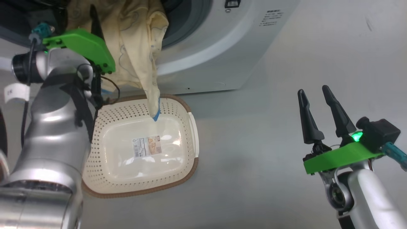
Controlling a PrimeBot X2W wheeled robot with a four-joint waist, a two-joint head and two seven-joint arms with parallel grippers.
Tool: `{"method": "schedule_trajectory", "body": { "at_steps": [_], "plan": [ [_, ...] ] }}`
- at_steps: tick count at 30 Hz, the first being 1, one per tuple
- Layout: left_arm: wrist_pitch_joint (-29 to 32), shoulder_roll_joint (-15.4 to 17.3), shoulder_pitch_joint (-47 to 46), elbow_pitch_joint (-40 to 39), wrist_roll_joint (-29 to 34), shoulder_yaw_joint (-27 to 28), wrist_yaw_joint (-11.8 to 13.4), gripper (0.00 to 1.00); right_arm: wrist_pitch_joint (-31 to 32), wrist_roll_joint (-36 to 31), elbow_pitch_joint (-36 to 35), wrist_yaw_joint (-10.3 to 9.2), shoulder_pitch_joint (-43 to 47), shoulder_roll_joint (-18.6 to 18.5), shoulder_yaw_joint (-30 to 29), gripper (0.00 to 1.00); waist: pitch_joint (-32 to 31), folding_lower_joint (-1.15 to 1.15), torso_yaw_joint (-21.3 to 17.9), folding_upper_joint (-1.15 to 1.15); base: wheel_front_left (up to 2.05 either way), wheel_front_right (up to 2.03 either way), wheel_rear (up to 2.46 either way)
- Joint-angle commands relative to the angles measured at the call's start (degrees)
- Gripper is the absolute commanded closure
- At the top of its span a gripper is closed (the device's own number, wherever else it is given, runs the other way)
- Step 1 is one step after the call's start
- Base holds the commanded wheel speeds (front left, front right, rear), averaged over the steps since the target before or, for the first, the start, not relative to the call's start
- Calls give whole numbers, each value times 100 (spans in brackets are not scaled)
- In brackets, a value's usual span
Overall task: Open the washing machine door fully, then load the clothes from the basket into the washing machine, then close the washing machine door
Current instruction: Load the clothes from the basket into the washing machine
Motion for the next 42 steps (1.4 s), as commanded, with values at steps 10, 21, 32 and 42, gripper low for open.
{"method": "schedule_trajectory", "body": {
  "at_steps": [10,21,32,42],
  "plan": [
    [-226,172,1708,-1741,-679,-699,147,0,-55,-122,-284,-16,200,-297,-128,0,-186,0,435,0,0,0,0],
    [-229,213,3898,-4115,-495,-618,806,0,-55,-221,-304,-16,278,-438,-98,0,-253,0,504,0,0,0,0],
    [-230,293,5278,-5024,-88,-214,905,0,-55,-296,-314,-16,472,-511,-147,0,-372,0,499,0,0,0,0],
    [-230,240,6363,-5609,113,139,705,0,-55,-326,-305,-16,683,-376,-170,0,-616,0,251,0,0,0,0]
  ]
}}
